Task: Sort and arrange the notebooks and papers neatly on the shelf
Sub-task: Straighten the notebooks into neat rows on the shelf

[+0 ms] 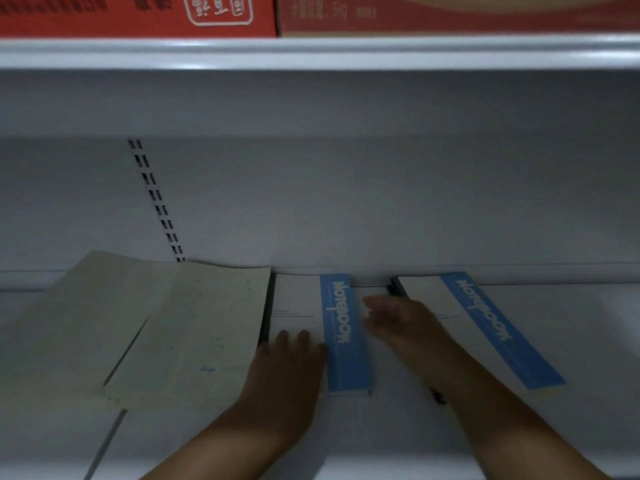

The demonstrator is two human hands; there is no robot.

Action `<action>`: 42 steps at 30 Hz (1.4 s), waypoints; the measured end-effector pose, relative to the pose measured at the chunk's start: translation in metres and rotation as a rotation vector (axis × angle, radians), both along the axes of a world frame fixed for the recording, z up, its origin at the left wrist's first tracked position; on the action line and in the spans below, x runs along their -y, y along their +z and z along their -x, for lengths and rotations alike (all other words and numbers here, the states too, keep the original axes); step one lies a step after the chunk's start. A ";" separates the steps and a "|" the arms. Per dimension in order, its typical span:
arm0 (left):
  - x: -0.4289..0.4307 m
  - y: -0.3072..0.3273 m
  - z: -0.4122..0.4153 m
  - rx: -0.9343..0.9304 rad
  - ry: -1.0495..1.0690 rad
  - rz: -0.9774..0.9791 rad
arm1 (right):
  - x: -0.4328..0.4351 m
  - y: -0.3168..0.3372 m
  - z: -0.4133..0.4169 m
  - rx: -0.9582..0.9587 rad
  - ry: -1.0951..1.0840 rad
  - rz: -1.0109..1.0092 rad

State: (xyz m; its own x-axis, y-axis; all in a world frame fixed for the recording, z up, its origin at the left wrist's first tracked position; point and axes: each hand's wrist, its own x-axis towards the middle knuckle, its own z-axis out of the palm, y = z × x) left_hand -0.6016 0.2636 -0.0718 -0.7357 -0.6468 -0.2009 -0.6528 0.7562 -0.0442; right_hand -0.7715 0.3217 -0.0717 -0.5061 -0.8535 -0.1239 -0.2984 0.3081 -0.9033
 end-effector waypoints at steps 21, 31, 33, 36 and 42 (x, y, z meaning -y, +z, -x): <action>-0.006 0.066 -0.035 -0.243 0.136 -0.189 | -0.063 0.044 0.049 0.081 -0.176 -0.038; 0.008 0.003 -0.010 -0.187 0.003 -0.202 | -0.007 0.008 0.015 -0.212 -0.027 -0.123; 0.010 -0.002 -0.009 -0.204 0.006 -0.179 | -0.031 0.012 0.058 -0.410 -0.234 -0.184; 0.006 -0.005 -0.008 -0.183 -0.002 -0.143 | -0.068 0.006 0.092 -0.410 -0.303 -0.484; -0.002 -0.003 -0.002 -0.155 0.024 -0.060 | -0.086 -0.008 0.090 -0.163 -0.392 -0.331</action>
State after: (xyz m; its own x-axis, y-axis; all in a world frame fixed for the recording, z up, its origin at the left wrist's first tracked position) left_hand -0.6001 0.2655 -0.0749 -0.7454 -0.6548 -0.1253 -0.6662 0.7387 0.1029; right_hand -0.8616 0.4073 -0.0800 -0.8142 -0.5250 -0.2481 -0.2315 0.6853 -0.6904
